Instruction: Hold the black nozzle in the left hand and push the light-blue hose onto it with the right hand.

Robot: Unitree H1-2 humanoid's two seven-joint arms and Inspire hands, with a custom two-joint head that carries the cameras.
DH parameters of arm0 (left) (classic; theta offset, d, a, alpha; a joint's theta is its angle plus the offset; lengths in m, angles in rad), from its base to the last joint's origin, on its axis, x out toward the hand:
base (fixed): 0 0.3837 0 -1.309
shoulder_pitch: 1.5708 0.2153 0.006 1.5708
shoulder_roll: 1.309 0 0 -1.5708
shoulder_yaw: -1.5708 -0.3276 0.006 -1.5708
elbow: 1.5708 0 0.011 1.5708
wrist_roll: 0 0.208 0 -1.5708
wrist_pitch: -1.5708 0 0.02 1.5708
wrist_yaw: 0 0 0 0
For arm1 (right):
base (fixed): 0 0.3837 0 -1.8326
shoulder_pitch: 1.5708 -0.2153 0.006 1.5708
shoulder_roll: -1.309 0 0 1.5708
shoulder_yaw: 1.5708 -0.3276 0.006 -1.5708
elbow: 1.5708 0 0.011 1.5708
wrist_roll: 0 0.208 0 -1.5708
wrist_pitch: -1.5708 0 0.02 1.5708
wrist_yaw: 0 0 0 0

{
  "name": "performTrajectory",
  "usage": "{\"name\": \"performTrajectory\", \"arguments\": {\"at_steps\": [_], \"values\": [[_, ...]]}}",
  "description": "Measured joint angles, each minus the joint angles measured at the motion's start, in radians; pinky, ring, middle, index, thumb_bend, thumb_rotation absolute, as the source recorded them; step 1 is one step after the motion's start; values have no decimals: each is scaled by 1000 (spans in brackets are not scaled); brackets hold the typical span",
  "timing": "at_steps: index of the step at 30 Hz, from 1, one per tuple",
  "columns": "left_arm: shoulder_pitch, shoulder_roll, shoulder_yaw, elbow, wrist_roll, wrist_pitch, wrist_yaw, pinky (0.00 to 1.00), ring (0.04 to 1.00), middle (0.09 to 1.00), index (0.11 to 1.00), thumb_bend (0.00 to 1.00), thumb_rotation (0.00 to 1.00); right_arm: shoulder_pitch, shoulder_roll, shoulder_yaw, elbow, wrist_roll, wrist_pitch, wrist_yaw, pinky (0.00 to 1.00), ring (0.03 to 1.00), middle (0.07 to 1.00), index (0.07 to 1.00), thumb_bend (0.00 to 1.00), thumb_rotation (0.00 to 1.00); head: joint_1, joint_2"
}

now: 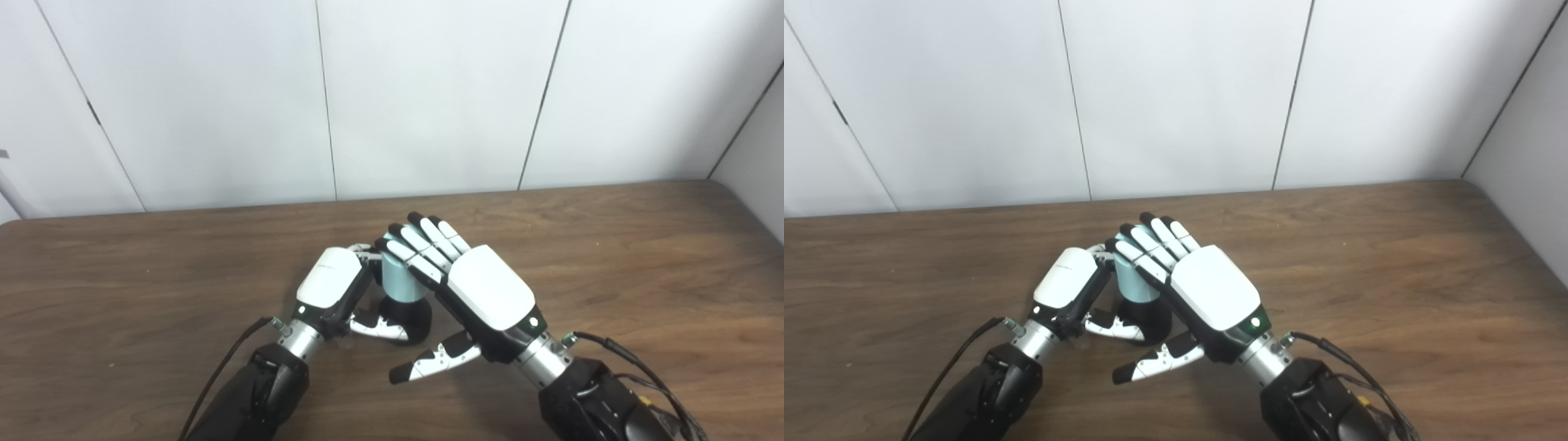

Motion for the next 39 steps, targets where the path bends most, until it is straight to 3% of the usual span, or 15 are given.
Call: {"name": "performTrajectory", "arguments": {"at_steps": [28, 39], "values": [[6, 6, 0, -10, 0, 3, 4, 767, 512, 444, 485, 502, 0, -23, -28, 32, -1, 21, 26, 1, 1000, 1000, 939, 901, 1000, 885, 2, 3], [6, 8, 1, -13, 0, 3, 4, 770, 512, 442, 485, 502, 0, -30, -32, 41, -1, 37, 41, 1, 949, 992, 938, 902, 1000, 875, 2, 3]]}}
